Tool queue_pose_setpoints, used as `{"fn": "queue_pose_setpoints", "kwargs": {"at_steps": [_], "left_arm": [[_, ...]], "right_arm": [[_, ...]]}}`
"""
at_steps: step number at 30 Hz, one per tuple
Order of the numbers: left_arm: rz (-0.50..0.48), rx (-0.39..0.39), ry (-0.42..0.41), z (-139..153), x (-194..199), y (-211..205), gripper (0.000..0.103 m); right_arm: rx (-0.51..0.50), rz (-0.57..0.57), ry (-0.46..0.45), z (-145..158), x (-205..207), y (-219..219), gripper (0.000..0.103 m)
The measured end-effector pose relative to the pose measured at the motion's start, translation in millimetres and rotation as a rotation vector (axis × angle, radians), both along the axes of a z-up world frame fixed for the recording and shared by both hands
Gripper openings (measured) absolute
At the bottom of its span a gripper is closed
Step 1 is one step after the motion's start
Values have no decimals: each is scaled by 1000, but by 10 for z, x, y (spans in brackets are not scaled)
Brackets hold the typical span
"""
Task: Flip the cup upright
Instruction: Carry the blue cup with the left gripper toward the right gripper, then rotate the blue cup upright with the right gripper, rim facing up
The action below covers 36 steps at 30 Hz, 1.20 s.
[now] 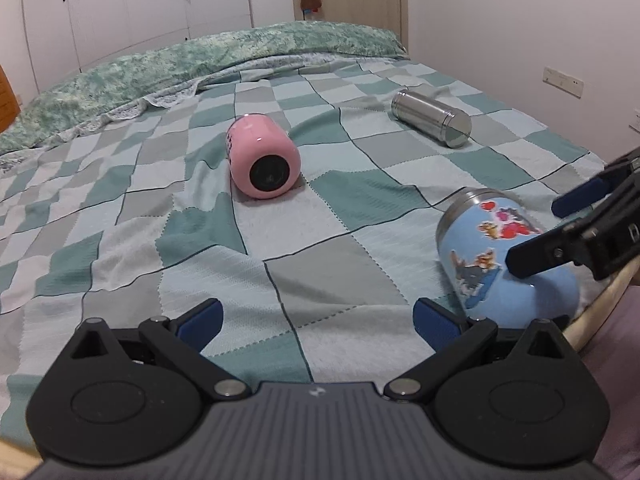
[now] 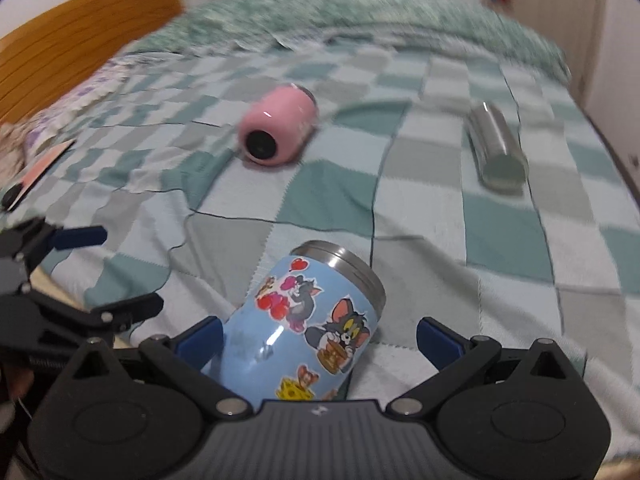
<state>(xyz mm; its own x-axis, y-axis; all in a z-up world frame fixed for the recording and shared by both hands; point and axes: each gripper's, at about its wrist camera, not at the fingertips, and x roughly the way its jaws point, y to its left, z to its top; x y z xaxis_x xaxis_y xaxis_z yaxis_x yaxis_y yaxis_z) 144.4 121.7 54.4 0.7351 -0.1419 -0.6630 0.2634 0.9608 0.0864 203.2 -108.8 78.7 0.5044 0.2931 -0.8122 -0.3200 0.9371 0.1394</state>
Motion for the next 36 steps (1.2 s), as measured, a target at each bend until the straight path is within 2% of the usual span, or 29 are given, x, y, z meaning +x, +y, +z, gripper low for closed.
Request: {"fn": "queue_pose_setpoints", "kwargs": {"at_steps": [3,7,11,12,15,19,26,30,36], "left_arm": [[-10,0,7,-44,93,15,103],[-14,-6,12,-102,200,44,103],[-9,-21,23,-156,285,103,103],[-9,-24,25,-164,297,116,103],[-6,-32,31,-192,333,155,103],[-8,-45,30,-208,337,173,103],[-8,-69,20,-191,303,170,103],[-12,-78,7,-134,268,152,103],[10,-102,-27,-23,277,124,103]], "right_arm": [[49,-59,106,-107,171,52,103],[30,-115,133,-191,328,181,103],[55,-163,190,-285,489,203,103],[59,-172,202,-308,525,193,102],[71,-205,244,-395,624,158,88],[117,-185,260,-441,651,96,88],[221,-135,146,-357,436,-50,87],[281,-75,17,-150,251,-126,85],[218,-35,-218,103,169,-121,84]]}}
